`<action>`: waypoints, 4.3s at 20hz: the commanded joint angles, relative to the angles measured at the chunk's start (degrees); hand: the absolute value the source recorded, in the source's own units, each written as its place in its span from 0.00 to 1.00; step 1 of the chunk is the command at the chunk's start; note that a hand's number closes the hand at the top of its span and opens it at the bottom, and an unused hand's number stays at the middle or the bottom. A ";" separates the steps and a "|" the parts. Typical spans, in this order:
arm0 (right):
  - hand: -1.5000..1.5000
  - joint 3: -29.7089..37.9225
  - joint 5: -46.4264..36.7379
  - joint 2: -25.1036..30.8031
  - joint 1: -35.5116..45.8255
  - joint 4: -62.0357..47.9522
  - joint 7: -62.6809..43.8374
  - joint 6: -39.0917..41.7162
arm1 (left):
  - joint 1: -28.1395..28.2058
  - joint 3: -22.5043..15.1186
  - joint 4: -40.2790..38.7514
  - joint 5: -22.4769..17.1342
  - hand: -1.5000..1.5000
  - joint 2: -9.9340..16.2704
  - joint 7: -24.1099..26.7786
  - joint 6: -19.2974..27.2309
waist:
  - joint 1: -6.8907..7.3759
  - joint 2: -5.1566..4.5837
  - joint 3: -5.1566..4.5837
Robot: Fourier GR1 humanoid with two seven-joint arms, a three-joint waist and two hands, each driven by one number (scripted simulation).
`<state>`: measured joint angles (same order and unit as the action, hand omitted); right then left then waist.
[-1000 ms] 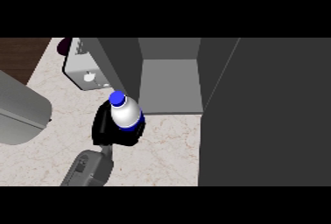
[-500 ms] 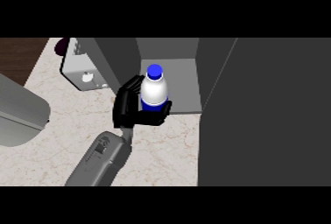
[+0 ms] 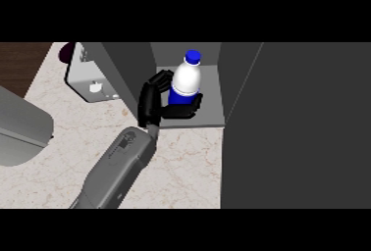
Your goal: Pick up the bottled water, place it into the cabinet and close the cabinet
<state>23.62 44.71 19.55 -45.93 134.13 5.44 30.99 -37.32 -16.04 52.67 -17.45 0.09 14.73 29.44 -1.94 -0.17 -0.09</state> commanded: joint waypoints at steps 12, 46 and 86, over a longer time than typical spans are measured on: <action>0.00 1.03 4.94 -0.15 0.35 4.05 -1.09 0.93 | -16.99 6.22 -26.51 -6.12 1.00 -0.09 10.96 0.50 | -1.53 -0.77 -0.02; 0.00 1.80 5.07 1.96 5.06 4.34 -3.53 -1.69 | -30.59 9.58 -38.88 -8.18 0.00 -0.08 22.14 -4.96 | -1.62 -0.70 0.00; 1.00 -0.92 2.21 0.10 2.47 9.49 -9.79 4.47 | 34.48 -27.76 43.25 -14.73 1.00 19.28 14.27 -2.17 | 2.18 0.59 0.04</action>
<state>23.35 50.61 20.63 -41.25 134.16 -1.82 35.30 -8.01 -43.53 88.83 -32.30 13.00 29.88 29.01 0.20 0.42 -0.06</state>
